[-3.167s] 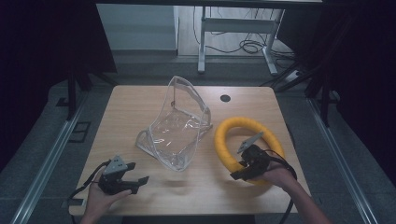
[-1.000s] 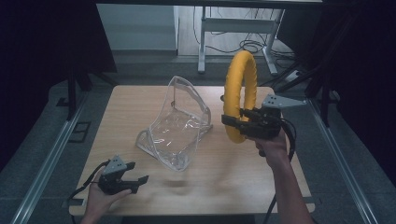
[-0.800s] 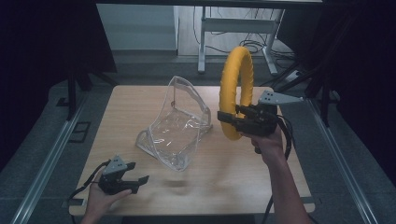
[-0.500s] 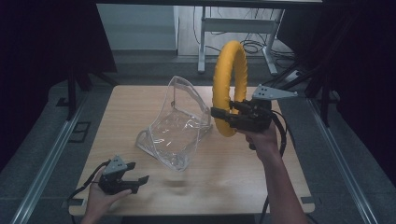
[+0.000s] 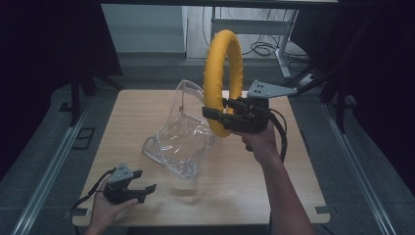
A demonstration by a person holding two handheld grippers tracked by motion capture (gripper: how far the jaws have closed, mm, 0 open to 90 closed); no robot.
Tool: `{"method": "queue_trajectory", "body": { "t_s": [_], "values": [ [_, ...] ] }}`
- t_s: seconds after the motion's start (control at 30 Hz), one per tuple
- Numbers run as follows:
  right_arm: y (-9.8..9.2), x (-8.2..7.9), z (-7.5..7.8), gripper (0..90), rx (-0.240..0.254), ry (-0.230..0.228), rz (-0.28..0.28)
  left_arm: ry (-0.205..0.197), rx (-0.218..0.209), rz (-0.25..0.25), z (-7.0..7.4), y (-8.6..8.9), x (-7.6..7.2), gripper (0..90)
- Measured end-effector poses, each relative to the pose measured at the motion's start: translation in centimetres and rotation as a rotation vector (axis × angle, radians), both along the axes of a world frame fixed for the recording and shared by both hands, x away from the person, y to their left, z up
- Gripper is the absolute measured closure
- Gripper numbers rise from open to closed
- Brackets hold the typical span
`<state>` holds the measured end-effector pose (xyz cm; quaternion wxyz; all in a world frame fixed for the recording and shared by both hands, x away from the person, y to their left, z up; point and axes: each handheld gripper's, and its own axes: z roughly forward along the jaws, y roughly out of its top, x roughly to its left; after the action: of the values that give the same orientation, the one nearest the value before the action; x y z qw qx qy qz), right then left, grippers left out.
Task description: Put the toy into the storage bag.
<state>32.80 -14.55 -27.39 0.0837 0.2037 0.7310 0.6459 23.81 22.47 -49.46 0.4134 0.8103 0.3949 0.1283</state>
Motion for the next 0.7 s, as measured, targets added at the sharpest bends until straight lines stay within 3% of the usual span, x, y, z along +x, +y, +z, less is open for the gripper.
{"method": "queue_trajectory", "body": {
  "t_s": [0.43,0.7],
  "values": [
    [3.3,-0.1,0.9,51.6,0.023,-0.03,0.075,0.002,-0.006,0.004,0.0,0.0,0.0,23.6],
    [5.2,-0.3,1.0,51.6,0.034,-0.025,0.121,0.003,-0.003,0.001,-0.1,0.0,0.0,23.6]
  ]
}}
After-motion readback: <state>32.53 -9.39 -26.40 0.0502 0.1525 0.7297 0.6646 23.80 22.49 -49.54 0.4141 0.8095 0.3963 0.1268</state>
